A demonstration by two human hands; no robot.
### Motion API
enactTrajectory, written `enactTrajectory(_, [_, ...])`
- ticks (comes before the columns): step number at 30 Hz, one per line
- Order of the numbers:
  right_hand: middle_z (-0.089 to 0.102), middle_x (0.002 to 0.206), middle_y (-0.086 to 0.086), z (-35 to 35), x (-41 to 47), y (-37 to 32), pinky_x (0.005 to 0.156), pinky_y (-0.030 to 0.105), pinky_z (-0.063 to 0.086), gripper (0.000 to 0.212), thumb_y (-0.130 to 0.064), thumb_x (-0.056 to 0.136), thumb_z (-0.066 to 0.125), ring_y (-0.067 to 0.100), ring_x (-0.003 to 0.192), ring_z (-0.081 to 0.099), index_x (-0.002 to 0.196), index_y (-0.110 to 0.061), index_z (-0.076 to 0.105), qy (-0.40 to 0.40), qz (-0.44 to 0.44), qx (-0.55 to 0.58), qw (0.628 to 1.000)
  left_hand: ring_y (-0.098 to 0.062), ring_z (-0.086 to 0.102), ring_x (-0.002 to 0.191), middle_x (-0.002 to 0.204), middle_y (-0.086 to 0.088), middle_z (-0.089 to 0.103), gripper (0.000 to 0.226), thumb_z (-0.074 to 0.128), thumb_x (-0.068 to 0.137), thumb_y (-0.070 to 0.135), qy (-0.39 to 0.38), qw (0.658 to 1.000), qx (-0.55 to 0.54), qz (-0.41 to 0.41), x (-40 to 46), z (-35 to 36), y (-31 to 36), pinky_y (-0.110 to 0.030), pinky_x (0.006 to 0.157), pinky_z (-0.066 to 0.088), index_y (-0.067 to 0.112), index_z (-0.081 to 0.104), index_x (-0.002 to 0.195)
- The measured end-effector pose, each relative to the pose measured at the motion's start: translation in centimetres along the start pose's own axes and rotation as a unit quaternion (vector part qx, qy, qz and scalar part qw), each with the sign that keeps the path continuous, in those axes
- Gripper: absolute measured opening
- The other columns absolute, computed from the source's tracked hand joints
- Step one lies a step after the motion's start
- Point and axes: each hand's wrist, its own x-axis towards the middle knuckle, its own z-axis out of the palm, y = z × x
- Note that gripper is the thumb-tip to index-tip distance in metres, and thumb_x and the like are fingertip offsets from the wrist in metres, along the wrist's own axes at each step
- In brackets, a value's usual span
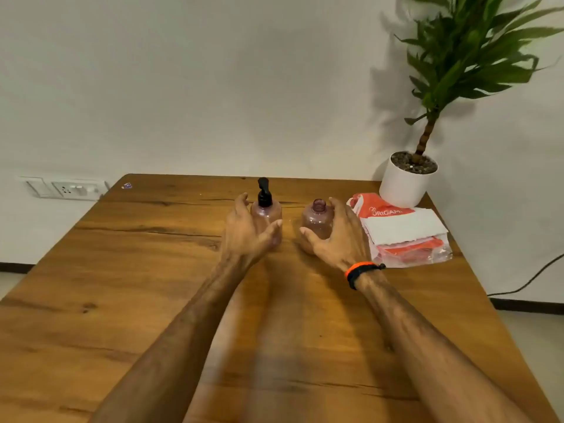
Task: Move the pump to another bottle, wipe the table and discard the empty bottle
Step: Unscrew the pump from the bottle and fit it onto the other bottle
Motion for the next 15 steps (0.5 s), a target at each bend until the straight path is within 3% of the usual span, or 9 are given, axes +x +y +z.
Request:
enactTrajectory(5, [0.054,0.135,0.0,1.1,0.6,0.7,0.097,0.032,0.043,0.075,-0.052,0.073,0.075,0.021,0.123,0.051,0.134,-0.021,0.044,0.046,-0.023,0.005,0.999,-0.027,0.051,0.127,0.143,-0.01,0.05,0.096,0.08,0.073,0.043,0.007,0.999,-0.025,-0.024,1.0,1.4,-0.7,-0.042,0.107,0.045,0.011,0.028,0.147])
enactTrajectory(10, [0.059,0.128,-0.002,1.0,0.8,0.7,0.098,0.038,0.051,0.071,-0.049,0.069,0.079,0.018,0.117,0.055,0.129,-0.023,0.05,0.056,-0.014,0.038,0.998,-0.023,0.058,0.114,0.131,-0.006,0.057,0.084,0.08,0.074,0.042,0.037,0.999,-0.036,-0.003,0.8,2.0,-1.1,-0.036,0.096,0.051,0.011,0.038,0.14])
enactTrajectory(15, [0.064,0.121,0.0,0.2,-0.4,0.7,0.094,0.037,0.053,0.066,-0.044,0.068,0.083,0.019,0.109,0.06,0.124,-0.019,0.057,0.072,-0.022,0.057,0.995,-0.02,0.06,0.108,0.126,-0.004,0.059,0.082,0.081,0.072,0.043,0.056,0.998,-0.032,0.012,-1.1,1.6,-1.7,-0.028,0.087,0.05,0.012,0.041,0.136])
